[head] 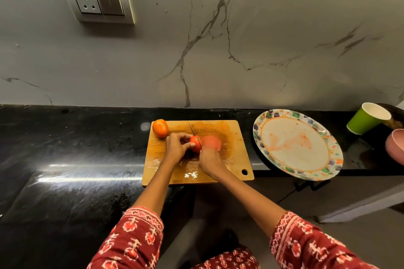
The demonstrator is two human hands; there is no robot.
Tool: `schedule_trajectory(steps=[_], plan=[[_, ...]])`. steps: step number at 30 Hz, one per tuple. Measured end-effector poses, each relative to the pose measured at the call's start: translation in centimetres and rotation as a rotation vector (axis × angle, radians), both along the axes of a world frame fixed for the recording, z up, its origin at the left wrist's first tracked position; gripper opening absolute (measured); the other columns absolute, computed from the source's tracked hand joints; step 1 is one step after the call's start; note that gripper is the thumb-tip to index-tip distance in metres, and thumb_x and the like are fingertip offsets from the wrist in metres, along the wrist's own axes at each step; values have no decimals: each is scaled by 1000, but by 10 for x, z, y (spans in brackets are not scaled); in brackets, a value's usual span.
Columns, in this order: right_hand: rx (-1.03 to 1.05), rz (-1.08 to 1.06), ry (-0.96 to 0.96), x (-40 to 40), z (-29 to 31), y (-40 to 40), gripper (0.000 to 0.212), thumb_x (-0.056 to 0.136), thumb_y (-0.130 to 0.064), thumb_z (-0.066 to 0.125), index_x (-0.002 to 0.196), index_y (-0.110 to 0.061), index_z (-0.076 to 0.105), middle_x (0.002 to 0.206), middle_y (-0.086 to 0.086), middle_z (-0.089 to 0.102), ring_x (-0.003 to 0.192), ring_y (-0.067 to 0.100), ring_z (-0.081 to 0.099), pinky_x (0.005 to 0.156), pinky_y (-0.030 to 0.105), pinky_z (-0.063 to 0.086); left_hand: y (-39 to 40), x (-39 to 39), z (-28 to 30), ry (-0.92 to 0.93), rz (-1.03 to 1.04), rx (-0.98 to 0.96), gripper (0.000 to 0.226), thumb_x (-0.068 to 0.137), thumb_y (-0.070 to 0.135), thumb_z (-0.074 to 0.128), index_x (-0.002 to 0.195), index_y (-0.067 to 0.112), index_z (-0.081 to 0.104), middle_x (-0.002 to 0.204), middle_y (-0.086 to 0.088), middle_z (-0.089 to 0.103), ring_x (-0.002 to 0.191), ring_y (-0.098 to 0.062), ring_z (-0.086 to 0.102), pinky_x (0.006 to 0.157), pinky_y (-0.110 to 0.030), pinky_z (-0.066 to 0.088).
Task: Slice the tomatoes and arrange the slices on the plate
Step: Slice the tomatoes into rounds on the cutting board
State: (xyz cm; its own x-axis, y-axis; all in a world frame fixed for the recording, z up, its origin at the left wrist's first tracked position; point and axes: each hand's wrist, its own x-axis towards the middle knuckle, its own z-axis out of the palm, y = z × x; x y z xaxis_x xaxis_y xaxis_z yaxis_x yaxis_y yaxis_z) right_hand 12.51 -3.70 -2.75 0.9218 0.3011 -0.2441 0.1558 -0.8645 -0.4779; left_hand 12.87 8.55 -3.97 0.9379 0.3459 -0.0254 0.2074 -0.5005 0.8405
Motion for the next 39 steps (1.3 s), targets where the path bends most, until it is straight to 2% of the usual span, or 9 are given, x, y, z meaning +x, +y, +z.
schedule_trajectory(steps=[3, 14, 18, 23, 28, 32, 36, 39], plan=[[14, -10, 32, 3, 1, 4, 29, 99, -10, 39, 124, 2, 46, 116, 22, 59, 107, 36, 58, 80, 39, 46, -1, -2, 2, -5, 1, -2, 31, 77, 5, 71, 107, 2, 66, 111, -12, 66, 107, -22, 60, 84, -22, 42], [-53, 23, -15, -12, -22, -12, 24, 98, -7, 36, 117, 3, 46, 116, 23, 58, 109, 38, 55, 74, 34, 40, -1, -1, 0, -3, 0, -4, 32, 77, 6, 71, 108, 3, 66, 112, -12, 66, 108, -23, 59, 88, -27, 44], [-89, 31, -3, -3, -17, -4, 30, 95, 0, 33, 122, 5, 45, 120, 24, 57, 113, 38, 54, 84, 39, 45, -1, -1, -1, 3, -2, 1, 31, 76, 7, 73, 106, 4, 67, 112, -11, 66, 108, -22, 59, 89, -28, 44], [-118, 67, -21, 0, -18, -5, 32, 96, 0, 29, 124, 5, 44, 121, 24, 58, 113, 38, 55, 86, 41, 45, -1, -4, -2, -19, 5, -15, 30, 76, 6, 72, 106, 4, 67, 111, -12, 66, 107, -22, 59, 87, -25, 43], [-203, 125, -127, -17, -24, -24, 27, 97, -1, 28, 117, 1, 46, 117, 20, 60, 109, 35, 58, 82, 38, 45, 0, -4, -4, -37, 18, -27, 29, 77, 5, 71, 106, 3, 67, 110, -12, 66, 105, -21, 59, 85, -24, 44], [-244, 161, -164, -28, -29, -41, 31, 96, 2, 29, 124, 0, 41, 119, 17, 58, 110, 33, 57, 84, 36, 46, 2, -3, -6, -30, 7, -28, 29, 76, 6, 71, 105, 4, 67, 110, -12, 66, 106, -22, 60, 88, -28, 47], [-308, 175, -190, -31, -32, -54, 32, 94, 4, 30, 124, -3, 40, 118, 14, 58, 108, 30, 60, 82, 34, 48, 3, -4, -5, -25, -1, -31, 29, 77, 4, 71, 106, 3, 66, 109, -12, 67, 103, -22, 60, 83, -23, 45], [-178, 63, -98, -25, -29, -53, 23, 97, -4, 30, 113, -2, 46, 112, 17, 60, 104, 35, 59, 77, 39, 45, 4, -3, -3, -17, -13, -35, 30, 76, 3, 71, 105, 2, 66, 108, -13, 67, 102, -23, 61, 82, -23, 46]])
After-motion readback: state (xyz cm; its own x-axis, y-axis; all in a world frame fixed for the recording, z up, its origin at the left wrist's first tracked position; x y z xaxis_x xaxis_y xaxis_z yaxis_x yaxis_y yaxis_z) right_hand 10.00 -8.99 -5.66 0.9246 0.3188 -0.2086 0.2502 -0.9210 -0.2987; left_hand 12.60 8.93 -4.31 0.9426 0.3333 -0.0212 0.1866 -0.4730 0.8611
